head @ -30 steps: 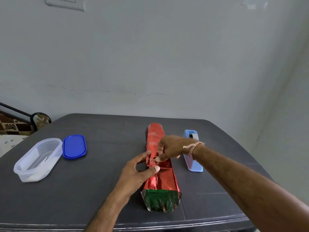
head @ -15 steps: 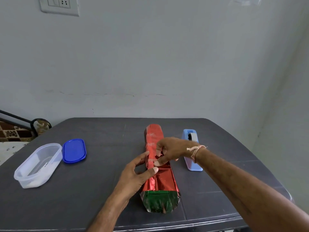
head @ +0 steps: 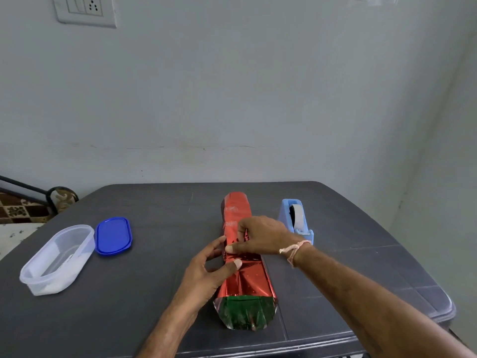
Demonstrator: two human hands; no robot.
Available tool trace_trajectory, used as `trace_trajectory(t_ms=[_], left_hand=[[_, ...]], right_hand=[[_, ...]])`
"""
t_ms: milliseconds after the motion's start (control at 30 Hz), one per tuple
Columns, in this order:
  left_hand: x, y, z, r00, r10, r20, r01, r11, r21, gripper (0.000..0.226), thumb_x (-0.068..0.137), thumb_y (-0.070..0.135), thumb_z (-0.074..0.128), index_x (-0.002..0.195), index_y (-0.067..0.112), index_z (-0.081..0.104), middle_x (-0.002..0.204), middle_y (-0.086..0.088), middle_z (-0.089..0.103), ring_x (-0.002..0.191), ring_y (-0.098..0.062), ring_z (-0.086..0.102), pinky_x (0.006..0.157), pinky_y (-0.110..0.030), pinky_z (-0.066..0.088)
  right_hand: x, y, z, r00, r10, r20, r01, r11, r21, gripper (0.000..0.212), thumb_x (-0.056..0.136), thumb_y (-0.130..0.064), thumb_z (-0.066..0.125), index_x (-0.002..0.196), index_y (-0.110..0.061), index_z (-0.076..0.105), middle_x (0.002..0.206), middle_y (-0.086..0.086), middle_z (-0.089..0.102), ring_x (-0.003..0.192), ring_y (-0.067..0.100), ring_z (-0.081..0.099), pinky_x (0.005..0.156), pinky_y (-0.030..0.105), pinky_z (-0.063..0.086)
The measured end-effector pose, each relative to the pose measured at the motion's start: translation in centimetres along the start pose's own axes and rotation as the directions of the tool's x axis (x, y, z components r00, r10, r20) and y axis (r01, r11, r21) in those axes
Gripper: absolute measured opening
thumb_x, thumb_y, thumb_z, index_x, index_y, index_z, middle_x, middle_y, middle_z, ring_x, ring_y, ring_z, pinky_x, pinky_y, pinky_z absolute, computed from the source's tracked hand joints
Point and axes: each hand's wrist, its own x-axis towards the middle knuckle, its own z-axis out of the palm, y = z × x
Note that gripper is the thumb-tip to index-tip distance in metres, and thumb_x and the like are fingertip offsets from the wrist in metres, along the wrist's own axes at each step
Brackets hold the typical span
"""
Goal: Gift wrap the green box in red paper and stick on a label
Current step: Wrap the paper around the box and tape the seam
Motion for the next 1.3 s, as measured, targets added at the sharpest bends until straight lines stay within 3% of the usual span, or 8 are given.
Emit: trace_trajectory(t_ms=[100, 333, 533, 700, 833, 967, 1200, 1300], left_hand=[[-0.1, -0.1, 0.0, 1.000, -0.007, 0.004, 0.008, 1.000, -0.012, 0.061, 0.081, 0.033, 0.084, 0.131, 0.051, 0.055, 0.127, 0.018, 0.062, 0.096, 0.004, 0.071, 0.066, -0.010, 0.054], [0.1, -0.9, 0.2, 1.000, -0.015, -0.028, 0.017, 0.997, 0.072, 0.090, 0.073, 0.055, 0.082, 0.151, 0.035, 0.043, 0.142, 0.014, 0.057, 0.125, -0.008, 0.057, 0.081, -0.013, 0.045], [-0.1, 0.0, 0.9, 0.999, -0.028, -0.033, 0.029, 0.999, 0.015, 0.023, 0.091, 0.058, 0.056, 0.105, 0.043, 0.068, 0.099, 0.031, 0.074, 0.094, 0.016, 0.066, 0.068, -0.007, 0.050], [1.2, -0.6, 1.1, 0.983, -0.012, -0.182, 0.002, 0.999, -0.053, 0.030, 0.093, 0.043, 0.066, 0.115, 0.025, 0.075, 0.105, 0.004, 0.079, 0.100, -0.010, 0.075, 0.088, -0.035, 0.061], [1.5, -0.5, 2.2, 0.978, 0.044, -0.204, -0.062, 0.994, -0.086, 0.030, 0.091, 0.029, 0.074, 0.119, 0.017, 0.074, 0.104, 0.000, 0.080, 0.097, -0.012, 0.076, 0.077, -0.023, 0.061], [2.0, -0.7, 3.2, 0.956, 0.155, -0.249, -0.135, 0.986, 0.093, 0.051, 0.077, 0.059, 0.079, 0.120, 0.032, 0.074, 0.115, 0.015, 0.070, 0.108, -0.002, 0.069, 0.095, -0.029, 0.056], [2.0, -1.6, 5.1, 0.951, 0.303, -0.061, -0.221, 0.803, 0.554, 0.083, 0.063, 0.094, 0.056, 0.134, 0.050, 0.061, 0.127, 0.035, 0.048, 0.123, 0.006, 0.041, 0.101, -0.023, 0.040], [2.4, -1.8, 5.3, 0.958, 0.286, -0.011, -0.233, 0.802, 0.549, 0.083, 0.062, 0.092, 0.061, 0.132, 0.047, 0.064, 0.128, 0.035, 0.046, 0.126, 0.004, 0.037, 0.095, -0.009, 0.034]], right_hand=[[-0.4, 0.3, -0.3, 1.000, -0.012, 0.019, 0.011, 0.998, 0.063, 0.048, 0.076, -0.070, 0.074, 0.095, -0.027, 0.063, 0.088, -0.014, 0.061, 0.083, 0.009, 0.060, 0.074, 0.030, 0.050], [-1.8, 1.6, 1.5, 0.981, 0.061, -0.183, 0.010, 0.932, 0.361, 0.060, 0.076, -0.058, 0.082, 0.121, -0.028, 0.055, 0.116, -0.007, 0.053, 0.100, 0.007, 0.059, 0.084, 0.028, 0.054], [-3.3, 2.0, 3.9, 0.972, 0.219, -0.086, -0.047, 0.540, 0.840, 0.067, 0.081, -0.049, 0.082, 0.137, -0.032, 0.049, 0.128, -0.011, 0.057, 0.104, 0.015, 0.071, 0.083, 0.042, 0.064], [-3.8, 1.9, 4.6, 0.965, 0.245, -0.096, -0.002, 0.373, 0.928, 0.058, 0.086, -0.037, 0.080, 0.137, -0.032, 0.052, 0.131, -0.006, 0.058, 0.103, 0.014, 0.072, 0.072, 0.025, 0.061], [-4.5, 2.4, 4.9, 0.958, 0.273, -0.092, 0.012, 0.279, 0.960, 0.051, 0.090, -0.031, 0.077, 0.136, -0.031, 0.055, 0.131, -0.006, 0.062, 0.098, 0.010, 0.074, 0.066, 0.018, 0.057], [-5.2, 3.7, 5.7, 0.959, 0.282, -0.014, -0.036, 0.171, 0.985, 0.045, 0.093, -0.027, 0.073, 0.135, -0.032, 0.059, 0.127, -0.009, 0.071, 0.108, 0.012, 0.072, 0.076, 0.030, 0.060], [-6.2, 5.1, 3.9, 0.940, 0.307, 0.151, -0.205, 0.150, 0.967, 0.048, 0.094, -0.066, 0.050, 0.090, -0.030, 0.082, 0.101, -0.004, 0.080, 0.095, 0.012, 0.076, 0.082, 0.030, 0.059], [-6.2, 5.9, 3.8, 0.929, 0.316, 0.191, -0.278, 0.258, 0.925, 0.071, 0.078, -0.081, 0.064, 0.111, -0.020, 0.078, 0.109, 0.004, 0.074, 0.102, 0.028, 0.069, 0.107, 0.048, 0.049]])
